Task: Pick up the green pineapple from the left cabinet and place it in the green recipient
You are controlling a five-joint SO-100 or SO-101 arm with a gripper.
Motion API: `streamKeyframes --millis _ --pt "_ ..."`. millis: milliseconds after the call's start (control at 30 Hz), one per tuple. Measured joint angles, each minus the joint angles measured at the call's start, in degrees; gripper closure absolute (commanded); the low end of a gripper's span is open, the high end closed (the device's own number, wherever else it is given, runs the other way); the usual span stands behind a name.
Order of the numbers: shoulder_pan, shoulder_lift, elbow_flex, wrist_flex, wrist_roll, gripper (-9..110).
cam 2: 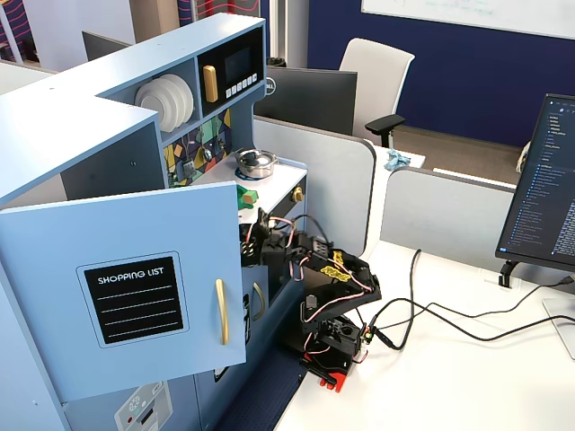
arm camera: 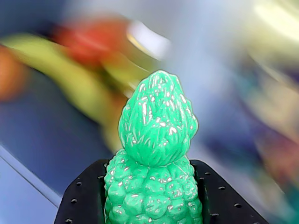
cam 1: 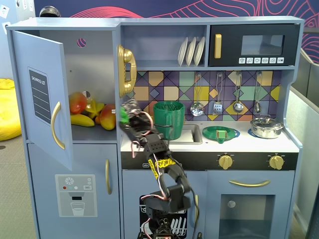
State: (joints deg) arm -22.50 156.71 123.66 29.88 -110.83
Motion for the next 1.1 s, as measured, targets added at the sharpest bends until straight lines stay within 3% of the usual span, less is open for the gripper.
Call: streamKeyframes --millis 267,1100 --pt "16.00 -3.87 -4.66 5.80 5.89 101" --pt "24.17 -47.46 -45.44 -2.81 8.35 101"
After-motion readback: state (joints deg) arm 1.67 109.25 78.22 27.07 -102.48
